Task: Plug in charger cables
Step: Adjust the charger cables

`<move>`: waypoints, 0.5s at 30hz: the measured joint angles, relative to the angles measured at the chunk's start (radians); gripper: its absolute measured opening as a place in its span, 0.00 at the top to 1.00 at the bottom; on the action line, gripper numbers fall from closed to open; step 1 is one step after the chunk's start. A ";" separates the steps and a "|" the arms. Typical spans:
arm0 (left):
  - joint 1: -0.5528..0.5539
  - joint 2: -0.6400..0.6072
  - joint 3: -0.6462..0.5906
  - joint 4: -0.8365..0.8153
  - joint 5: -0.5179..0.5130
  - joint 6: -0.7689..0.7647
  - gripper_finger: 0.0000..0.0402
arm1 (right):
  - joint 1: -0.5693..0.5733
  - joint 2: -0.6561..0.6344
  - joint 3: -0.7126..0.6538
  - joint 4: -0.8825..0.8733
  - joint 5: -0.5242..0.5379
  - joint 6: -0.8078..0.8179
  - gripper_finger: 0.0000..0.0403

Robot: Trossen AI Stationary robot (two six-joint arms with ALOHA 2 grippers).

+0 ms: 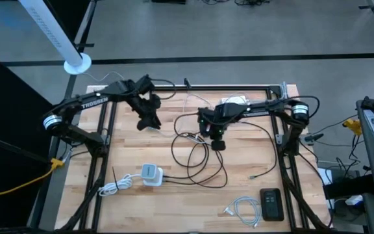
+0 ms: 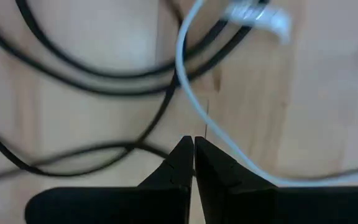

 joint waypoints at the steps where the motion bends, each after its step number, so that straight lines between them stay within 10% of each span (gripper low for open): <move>1: 0.000 0.000 -0.027 0.035 0.000 -0.050 0.73 | 0.000 0.021 -0.003 -0.002 0.001 -0.032 1.00; 5: -0.001 0.000 -0.097 0.112 0.000 -0.211 0.73 | 0.001 0.112 0.007 0.011 0.105 -0.219 1.00; 10: -0.003 0.000 -0.110 0.118 0.001 -0.273 0.73 | -0.024 0.181 0.126 0.134 0.592 -0.351 1.00; 15: -0.005 -0.002 -0.109 0.122 0.000 -0.320 0.73 | -0.082 0.104 0.212 0.179 0.520 -0.163 1.00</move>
